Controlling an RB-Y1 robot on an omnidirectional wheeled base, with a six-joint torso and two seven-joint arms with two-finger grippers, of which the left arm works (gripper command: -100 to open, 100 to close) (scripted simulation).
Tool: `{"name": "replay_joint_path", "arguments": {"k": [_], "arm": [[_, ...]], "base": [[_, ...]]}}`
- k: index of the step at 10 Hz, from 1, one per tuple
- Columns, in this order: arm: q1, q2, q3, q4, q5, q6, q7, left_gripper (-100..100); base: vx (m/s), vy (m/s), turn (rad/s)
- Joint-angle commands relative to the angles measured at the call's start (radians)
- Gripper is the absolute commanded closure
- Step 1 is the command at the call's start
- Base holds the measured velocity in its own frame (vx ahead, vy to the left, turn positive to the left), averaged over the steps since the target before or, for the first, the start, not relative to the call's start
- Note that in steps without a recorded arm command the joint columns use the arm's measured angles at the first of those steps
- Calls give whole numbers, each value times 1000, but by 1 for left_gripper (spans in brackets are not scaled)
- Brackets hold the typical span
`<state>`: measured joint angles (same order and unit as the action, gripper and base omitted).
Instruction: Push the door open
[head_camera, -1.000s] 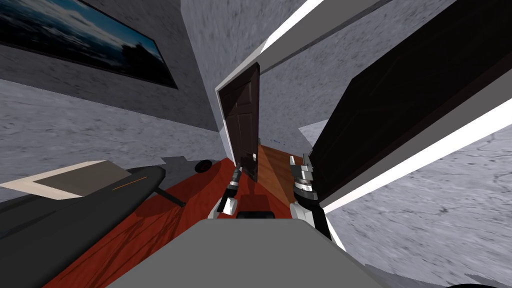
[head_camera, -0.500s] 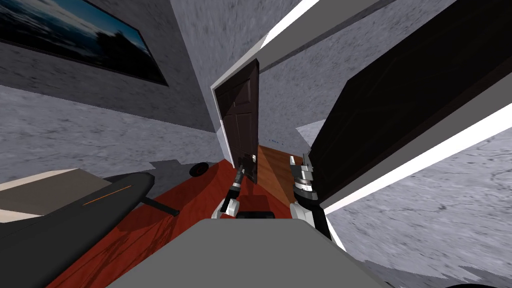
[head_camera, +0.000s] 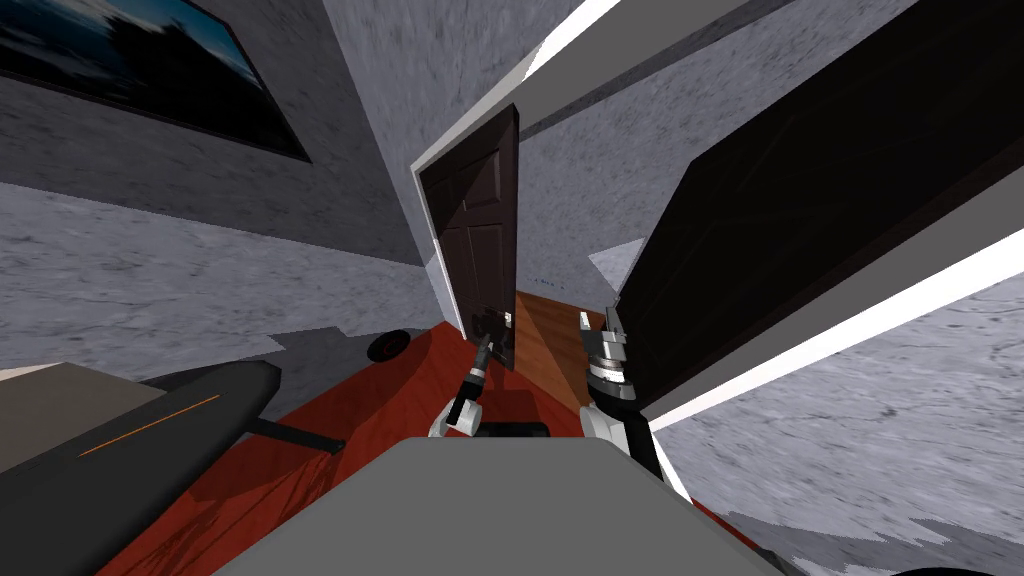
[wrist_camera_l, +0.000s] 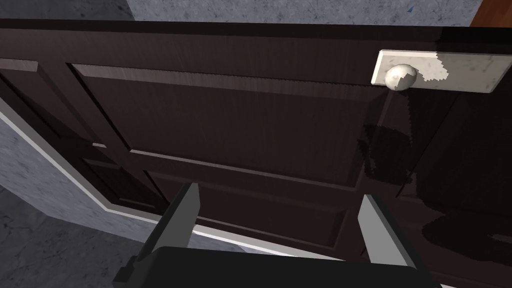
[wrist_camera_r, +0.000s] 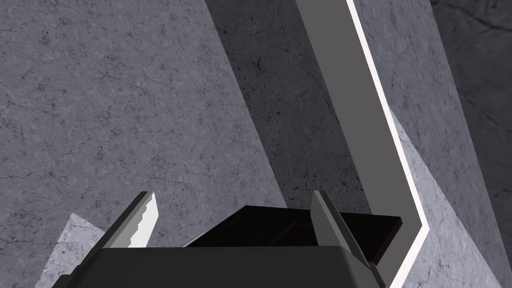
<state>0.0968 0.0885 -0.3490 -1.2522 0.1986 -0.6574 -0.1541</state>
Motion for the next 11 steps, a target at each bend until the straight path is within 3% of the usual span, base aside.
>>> {"name": "replay_joint_path", "arguments": {"k": [1, 11], "arm": [[-11, -4, -15, 35, 6, -7, -1, -100], [-82, -23, -87, 231, 38, -51, 1, -100]], "base": [[77, 70, -101], [68, 67, -75]]}}
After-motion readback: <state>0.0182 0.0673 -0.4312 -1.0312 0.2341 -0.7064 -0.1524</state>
